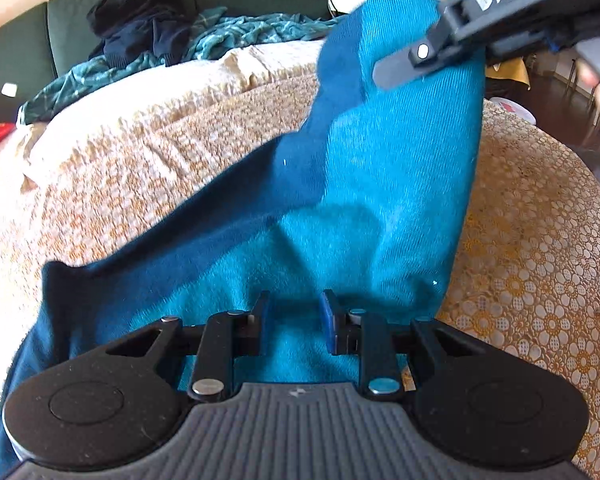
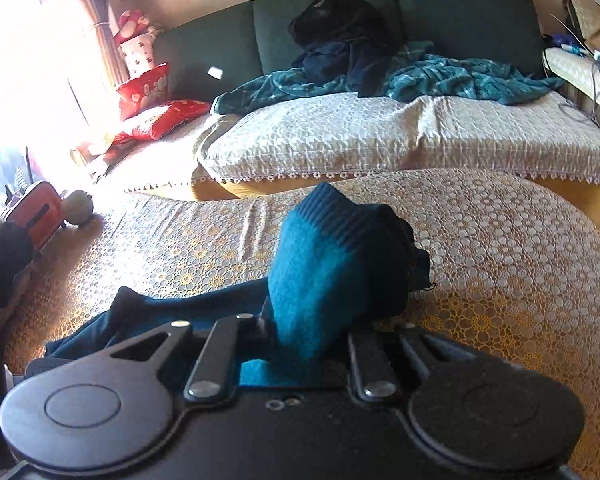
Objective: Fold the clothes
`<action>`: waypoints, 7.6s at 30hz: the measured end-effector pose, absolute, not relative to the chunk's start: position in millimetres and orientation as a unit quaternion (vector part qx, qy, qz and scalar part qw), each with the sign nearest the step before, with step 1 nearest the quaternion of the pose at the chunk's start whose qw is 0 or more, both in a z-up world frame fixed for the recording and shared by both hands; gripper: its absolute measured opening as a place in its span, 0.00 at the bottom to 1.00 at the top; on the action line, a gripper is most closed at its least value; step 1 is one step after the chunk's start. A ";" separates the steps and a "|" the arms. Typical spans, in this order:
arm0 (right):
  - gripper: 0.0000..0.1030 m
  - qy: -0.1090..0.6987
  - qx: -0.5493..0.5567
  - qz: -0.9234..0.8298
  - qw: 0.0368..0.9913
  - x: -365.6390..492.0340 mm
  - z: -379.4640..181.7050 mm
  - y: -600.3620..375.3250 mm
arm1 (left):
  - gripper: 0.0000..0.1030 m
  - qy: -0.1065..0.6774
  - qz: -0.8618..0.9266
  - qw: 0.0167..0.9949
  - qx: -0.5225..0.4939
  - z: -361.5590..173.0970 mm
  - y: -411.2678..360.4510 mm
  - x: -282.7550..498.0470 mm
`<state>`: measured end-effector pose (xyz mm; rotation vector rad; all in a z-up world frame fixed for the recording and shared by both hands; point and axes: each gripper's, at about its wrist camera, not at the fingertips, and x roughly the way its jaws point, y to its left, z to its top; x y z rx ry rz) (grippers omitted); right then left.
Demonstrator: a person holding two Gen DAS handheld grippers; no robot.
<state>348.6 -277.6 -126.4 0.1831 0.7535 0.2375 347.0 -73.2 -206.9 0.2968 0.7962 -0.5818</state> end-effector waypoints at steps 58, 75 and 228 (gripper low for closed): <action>1.00 0.325 -0.118 0.265 0.900 310.8 -82.6 -89.7 | 0.28 0.407 -0.154 0.899 0.057 -176.2 79.8 302.5; 1.00 0.322 -0.142 0.328 0.877 294.3 -86.6 -17.5 | 0.29 0.412 -0.121 0.901 0.058 -168.7 136.3 271.5; 1.00 0.416 -0.211 0.363 0.806 270.3 -160.7 -67.3 | 0.05 0.361 -0.047 0.914 0.177 -158.1 196.4 343.1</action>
